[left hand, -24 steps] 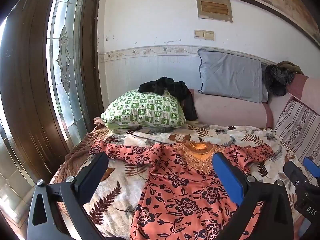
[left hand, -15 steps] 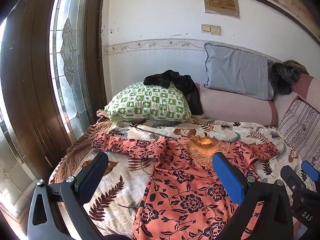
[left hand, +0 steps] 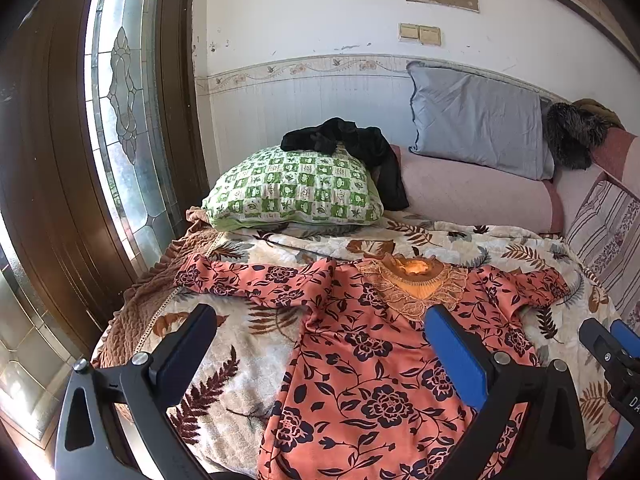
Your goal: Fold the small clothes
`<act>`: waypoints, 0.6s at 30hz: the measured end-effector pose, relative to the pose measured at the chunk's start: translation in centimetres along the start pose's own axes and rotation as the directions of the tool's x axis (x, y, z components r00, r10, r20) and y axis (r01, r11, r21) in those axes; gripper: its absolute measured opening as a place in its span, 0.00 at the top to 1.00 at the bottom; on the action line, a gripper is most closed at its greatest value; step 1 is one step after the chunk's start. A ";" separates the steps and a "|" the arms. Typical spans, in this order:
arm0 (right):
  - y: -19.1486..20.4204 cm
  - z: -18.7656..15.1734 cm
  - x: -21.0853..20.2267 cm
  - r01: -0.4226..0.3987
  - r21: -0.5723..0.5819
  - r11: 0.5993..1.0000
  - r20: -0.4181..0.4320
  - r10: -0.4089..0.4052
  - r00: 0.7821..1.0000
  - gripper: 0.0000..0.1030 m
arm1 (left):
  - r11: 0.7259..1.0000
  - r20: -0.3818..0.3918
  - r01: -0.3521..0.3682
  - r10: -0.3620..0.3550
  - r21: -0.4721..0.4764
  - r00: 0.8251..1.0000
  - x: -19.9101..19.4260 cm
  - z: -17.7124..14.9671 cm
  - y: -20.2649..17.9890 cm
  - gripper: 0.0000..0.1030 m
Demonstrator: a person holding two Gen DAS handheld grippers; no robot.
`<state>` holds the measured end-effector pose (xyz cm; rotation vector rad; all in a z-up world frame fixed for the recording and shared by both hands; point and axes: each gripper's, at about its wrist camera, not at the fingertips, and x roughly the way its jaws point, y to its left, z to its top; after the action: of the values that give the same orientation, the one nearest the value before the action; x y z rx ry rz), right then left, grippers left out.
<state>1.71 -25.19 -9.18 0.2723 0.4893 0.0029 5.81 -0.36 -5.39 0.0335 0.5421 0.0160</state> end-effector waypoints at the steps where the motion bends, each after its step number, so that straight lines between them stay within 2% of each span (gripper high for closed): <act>1: 0.0 0.0 0.1 -0.001 -0.003 1.000 0.001 0.001 1.000 0.00 | 1.000 0.002 0.002 -0.002 0.003 1.000 0.0 0.0 -0.1 0.00; 11: -1.4 0.3 1.5 -0.005 0.035 0.999 -0.002 0.005 1.000 0.00 | 0.999 0.002 0.003 -0.004 0.038 1.000 1.7 0.6 -1.8 0.00; 18: -4.4 1.0 4.7 0.032 0.065 0.997 -0.018 -0.031 0.999 0.00 | 0.998 -0.008 0.027 -0.026 0.054 1.000 5.7 1.6 -4.1 0.00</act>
<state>6.05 -29.37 -11.65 0.3289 0.5111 -0.0418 11.50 -4.35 -7.11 0.0791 0.5500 -0.0244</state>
